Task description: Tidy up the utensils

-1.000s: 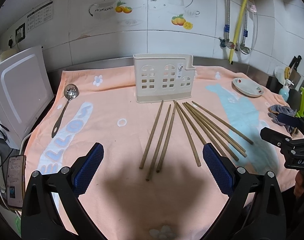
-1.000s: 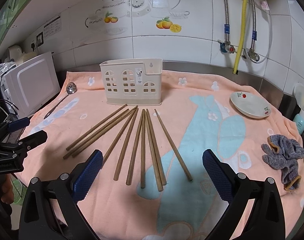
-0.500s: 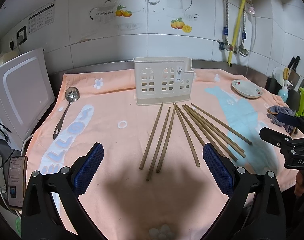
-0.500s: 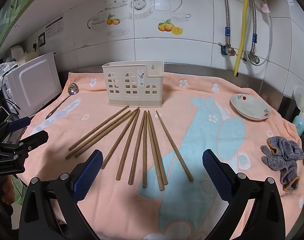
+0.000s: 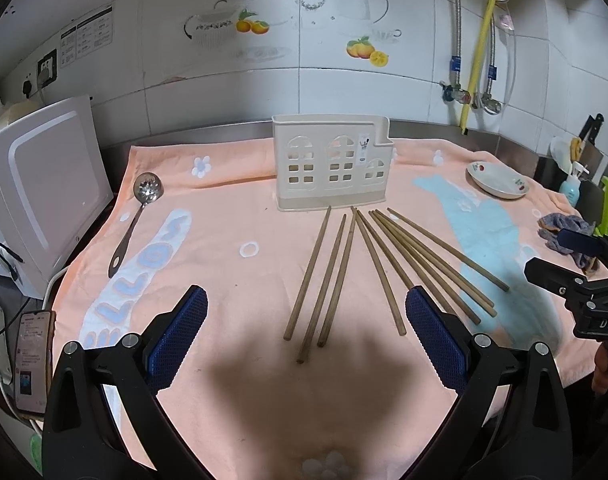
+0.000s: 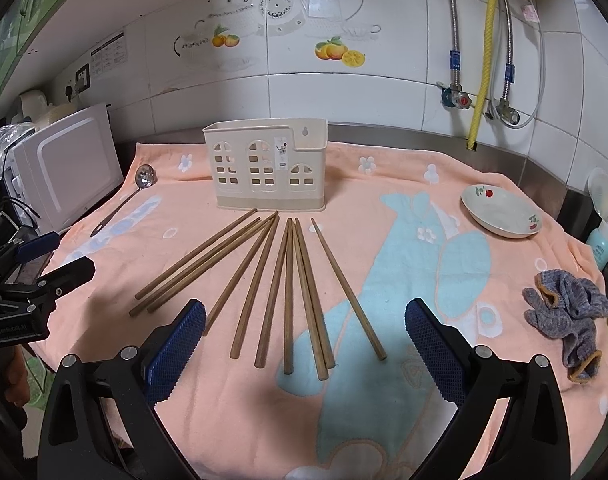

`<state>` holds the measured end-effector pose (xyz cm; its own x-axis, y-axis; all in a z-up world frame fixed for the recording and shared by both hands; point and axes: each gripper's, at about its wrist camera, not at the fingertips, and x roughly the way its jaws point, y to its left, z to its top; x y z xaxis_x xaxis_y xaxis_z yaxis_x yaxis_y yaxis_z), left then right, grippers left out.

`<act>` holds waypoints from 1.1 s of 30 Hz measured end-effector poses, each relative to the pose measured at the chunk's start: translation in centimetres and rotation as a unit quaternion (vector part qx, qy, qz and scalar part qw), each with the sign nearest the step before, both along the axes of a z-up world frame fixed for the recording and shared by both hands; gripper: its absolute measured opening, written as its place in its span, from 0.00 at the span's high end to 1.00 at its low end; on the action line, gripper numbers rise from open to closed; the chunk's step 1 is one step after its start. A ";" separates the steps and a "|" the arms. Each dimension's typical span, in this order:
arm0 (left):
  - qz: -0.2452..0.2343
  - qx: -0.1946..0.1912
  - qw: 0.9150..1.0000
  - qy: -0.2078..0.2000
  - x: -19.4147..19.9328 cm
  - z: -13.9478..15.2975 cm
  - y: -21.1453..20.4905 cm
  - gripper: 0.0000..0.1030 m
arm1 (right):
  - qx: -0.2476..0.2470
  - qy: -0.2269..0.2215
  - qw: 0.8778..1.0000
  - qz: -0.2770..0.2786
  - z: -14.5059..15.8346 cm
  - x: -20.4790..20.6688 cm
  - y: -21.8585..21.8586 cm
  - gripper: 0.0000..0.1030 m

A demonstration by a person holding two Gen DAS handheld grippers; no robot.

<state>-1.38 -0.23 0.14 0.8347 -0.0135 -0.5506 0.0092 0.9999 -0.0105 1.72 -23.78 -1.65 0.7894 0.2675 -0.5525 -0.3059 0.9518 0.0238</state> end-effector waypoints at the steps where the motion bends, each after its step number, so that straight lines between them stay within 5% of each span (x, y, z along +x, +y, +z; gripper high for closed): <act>1: 0.000 0.000 1.000 0.000 0.0 0.0 0.1 0.05 | 0.000 0.001 1.000 0.000 0.0 0.1 0.0 0.06; 33: 0.008 -0.009 1.000 0.011 3.0 -1.4 2.4 0.05 | -0.011 0.030 0.999 -0.003 -2.4 3.5 -1.7 0.11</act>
<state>1.64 2.22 -1.26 0.8228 -0.0112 -0.5682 -0.0064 0.9996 -0.0290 5.18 -25.44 -4.04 0.7560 0.2499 -0.6050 -0.2983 0.9542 0.0213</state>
